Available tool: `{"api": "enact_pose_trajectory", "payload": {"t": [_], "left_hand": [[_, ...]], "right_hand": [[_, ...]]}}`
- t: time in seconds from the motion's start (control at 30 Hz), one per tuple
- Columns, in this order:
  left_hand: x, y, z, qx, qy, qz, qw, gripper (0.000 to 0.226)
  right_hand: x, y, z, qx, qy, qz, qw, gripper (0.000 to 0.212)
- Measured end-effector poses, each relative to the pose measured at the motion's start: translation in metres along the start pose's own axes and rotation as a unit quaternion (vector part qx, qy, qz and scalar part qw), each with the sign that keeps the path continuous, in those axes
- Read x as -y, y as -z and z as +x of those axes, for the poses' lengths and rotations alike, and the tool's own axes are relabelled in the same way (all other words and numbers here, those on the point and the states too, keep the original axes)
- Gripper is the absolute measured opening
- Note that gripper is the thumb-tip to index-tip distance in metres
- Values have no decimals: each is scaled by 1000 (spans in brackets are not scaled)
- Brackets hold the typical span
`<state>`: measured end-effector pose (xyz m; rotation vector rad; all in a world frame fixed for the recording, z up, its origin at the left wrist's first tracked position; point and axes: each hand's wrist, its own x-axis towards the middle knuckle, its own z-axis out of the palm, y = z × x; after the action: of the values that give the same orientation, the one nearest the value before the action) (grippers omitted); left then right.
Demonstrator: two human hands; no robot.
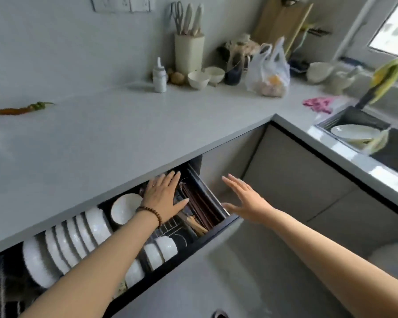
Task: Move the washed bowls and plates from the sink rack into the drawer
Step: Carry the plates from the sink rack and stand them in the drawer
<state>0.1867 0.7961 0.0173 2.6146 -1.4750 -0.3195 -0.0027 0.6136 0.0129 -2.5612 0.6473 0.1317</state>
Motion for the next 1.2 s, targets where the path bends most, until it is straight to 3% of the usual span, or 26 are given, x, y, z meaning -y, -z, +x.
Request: {"api": "enact_pose_trajectory", "payload": {"t": [0.3, 0.5, 0.57, 0.67, 1.03, 1.2], "left_hand": [[-229, 29, 147, 11, -165, 48, 985, 81], [-359, 21, 245, 5, -202, 40, 979, 81], [-395, 19, 274, 15, -213, 35, 976, 81], [-441, 12, 318, 24, -247, 42, 968, 80], [-565, -57, 539, 109, -327, 26, 938, 80], [-606, -103, 608, 155, -371, 83, 912, 80]], "right_hand": [[-196, 150, -105, -118, -154, 10, 981, 80], [-324, 233, -135, -146, -219, 18, 965, 97], [-361, 253, -136, -149, -236, 22, 960, 87], [-411, 270, -127, -144, -258, 31, 955, 77], [-575, 306, -9, -133, -346, 94, 924, 77], [-628, 317, 33, -112, -371, 95, 917, 76]]}}
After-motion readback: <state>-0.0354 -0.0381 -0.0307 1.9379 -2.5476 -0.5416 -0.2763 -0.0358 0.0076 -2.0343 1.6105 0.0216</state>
